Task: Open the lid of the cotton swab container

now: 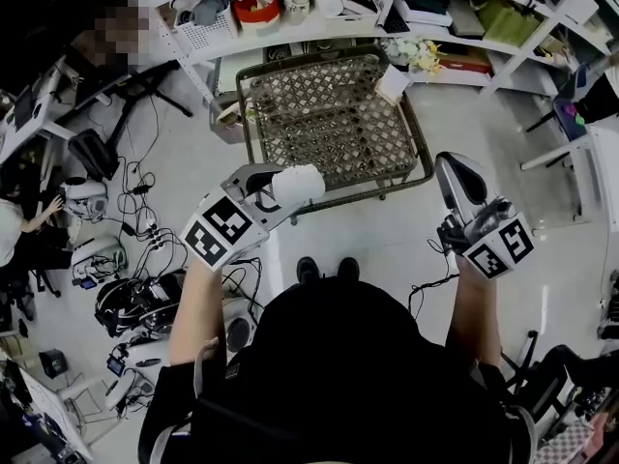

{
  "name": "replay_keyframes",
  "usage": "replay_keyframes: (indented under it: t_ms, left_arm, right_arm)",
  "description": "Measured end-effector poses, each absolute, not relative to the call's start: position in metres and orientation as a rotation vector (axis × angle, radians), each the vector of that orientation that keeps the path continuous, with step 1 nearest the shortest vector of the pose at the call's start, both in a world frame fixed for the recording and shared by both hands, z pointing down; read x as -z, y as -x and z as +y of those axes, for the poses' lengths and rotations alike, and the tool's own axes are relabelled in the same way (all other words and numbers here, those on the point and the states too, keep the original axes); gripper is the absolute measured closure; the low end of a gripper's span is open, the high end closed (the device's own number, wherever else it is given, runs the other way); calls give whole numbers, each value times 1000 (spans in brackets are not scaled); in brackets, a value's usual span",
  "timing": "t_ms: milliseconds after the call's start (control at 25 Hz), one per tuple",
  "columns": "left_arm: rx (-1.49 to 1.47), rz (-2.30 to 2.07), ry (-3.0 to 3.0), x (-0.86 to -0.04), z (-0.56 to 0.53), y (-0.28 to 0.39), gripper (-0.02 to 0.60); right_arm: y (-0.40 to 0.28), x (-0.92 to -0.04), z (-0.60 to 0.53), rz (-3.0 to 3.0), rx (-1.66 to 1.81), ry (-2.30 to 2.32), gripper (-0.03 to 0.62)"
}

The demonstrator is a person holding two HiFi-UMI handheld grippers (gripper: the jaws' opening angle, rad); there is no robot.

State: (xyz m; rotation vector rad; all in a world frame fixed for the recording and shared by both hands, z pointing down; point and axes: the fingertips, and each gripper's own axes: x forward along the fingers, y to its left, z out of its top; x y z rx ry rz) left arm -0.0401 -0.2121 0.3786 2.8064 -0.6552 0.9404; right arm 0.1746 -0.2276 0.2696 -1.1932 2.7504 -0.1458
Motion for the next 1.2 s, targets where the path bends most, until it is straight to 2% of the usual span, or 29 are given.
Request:
replay_keyframes:
  t_ms: [1200]
  left_arm:
    - [-928, -726, -2775, -378, -211, 52, 385]
  right_arm:
    - [-153, -293, -233, 2825, 163, 1153, 586]
